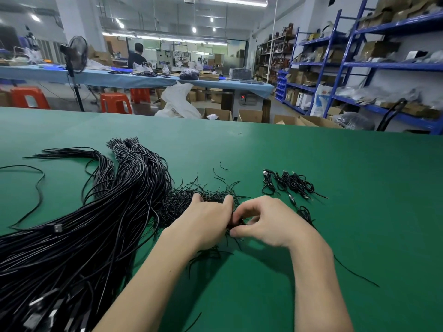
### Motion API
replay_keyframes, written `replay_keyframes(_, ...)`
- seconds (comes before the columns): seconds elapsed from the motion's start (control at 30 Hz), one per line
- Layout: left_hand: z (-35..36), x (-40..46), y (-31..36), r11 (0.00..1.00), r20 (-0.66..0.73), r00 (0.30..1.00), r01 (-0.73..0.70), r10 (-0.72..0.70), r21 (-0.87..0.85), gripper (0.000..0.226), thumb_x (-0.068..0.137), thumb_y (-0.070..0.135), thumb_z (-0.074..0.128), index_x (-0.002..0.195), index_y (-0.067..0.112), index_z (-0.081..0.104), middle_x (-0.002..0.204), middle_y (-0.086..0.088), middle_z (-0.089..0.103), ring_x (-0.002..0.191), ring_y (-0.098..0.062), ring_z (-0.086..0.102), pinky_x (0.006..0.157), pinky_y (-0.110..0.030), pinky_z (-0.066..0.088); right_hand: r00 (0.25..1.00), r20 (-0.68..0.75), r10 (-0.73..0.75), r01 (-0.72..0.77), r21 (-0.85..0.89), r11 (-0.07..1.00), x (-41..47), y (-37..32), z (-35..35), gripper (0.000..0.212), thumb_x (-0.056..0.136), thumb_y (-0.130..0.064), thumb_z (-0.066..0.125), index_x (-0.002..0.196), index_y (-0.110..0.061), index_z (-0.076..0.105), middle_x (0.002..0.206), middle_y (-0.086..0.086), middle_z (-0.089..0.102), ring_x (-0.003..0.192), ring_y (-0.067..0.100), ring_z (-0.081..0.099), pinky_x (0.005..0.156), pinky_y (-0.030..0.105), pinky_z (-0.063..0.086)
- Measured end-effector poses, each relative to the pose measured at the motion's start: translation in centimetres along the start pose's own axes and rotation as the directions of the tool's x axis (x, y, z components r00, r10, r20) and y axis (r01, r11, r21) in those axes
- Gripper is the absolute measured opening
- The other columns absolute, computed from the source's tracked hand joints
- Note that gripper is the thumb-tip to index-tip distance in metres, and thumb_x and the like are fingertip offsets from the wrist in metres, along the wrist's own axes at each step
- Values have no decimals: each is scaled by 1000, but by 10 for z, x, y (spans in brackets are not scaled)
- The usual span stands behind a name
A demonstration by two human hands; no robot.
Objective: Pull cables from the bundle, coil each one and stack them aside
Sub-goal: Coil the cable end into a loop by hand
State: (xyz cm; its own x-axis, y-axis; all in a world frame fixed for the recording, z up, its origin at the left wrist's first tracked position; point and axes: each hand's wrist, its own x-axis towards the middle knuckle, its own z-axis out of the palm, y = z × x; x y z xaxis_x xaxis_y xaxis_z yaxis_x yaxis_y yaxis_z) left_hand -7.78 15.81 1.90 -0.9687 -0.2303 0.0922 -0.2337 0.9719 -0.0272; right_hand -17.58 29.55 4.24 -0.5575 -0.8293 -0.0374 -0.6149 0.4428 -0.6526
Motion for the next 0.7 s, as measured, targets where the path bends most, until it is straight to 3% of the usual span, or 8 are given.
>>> replay_keyframes(0.13,-3,1,-1,1000,11,1000,11,-11,13,20,96,16,46,111,16,34,98,-2,67,89,-29,62,93,-45,32,999,-10,47,-47,5,999,2,-10,5,35,74,-30,87,105,-34,70,95,-12,76,74,6,67,69,25,52)
replay_keyframes(0.2,-1,1,1,999,18,1000,14,-15,34,20,94,14,47,106,16,31,102,-3,68,94,-29,62,90,-45,30,998,21,51,-50,-60,997,3,-13,7,24,76,-29,83,100,-28,77,89,-8,76,73,13,65,72,29,55)
replay_keyframes(0.3,1,2,4,998,11,1000,10,-11,62,25,92,14,50,103,18,28,103,-2,67,98,-28,61,91,-46,29,994,60,96,-87,-134,987,4,-16,10,16,79,-31,79,89,-18,77,76,-1,66,60,19,44,58,28,46)
replay_keyframes(0.37,1,2,5,998,6,1000,9,-9,67,26,92,13,52,107,17,31,104,-1,66,102,-26,58,93,-47,30,988,84,131,-117,-153,981,5,-18,12,18,81,-30,77,89,-15,75,78,3,69,60,21,46,58,29,47)
replay_keyframes(0.5,1,2,5,998,9,1000,-15,15,60,25,92,13,52,108,19,33,93,6,55,106,-23,53,101,-50,32,980,114,163,-143,-170,975,7,-18,15,20,88,-28,71,84,-9,72,86,9,76,66,23,57,72,37,56)
replay_keyframes(0.6,0,2,2,998,31,999,-29,27,64,18,96,17,50,109,22,40,98,6,58,110,-20,50,107,-52,28,980,88,178,-158,-198,967,10,-16,17,25,92,-28,68,74,-11,66,70,5,64,64,25,48,61,33,47)
replay_keyframes(0.7,-3,3,-1,998,45,999,-29,27,50,12,99,26,46,110,25,45,108,6,65,116,-20,48,116,-57,17,982,44,183,-172,-187,967,11,-12,20,22,96,-23,63,81,-9,69,66,2,53,62,24,44,56,28,39)
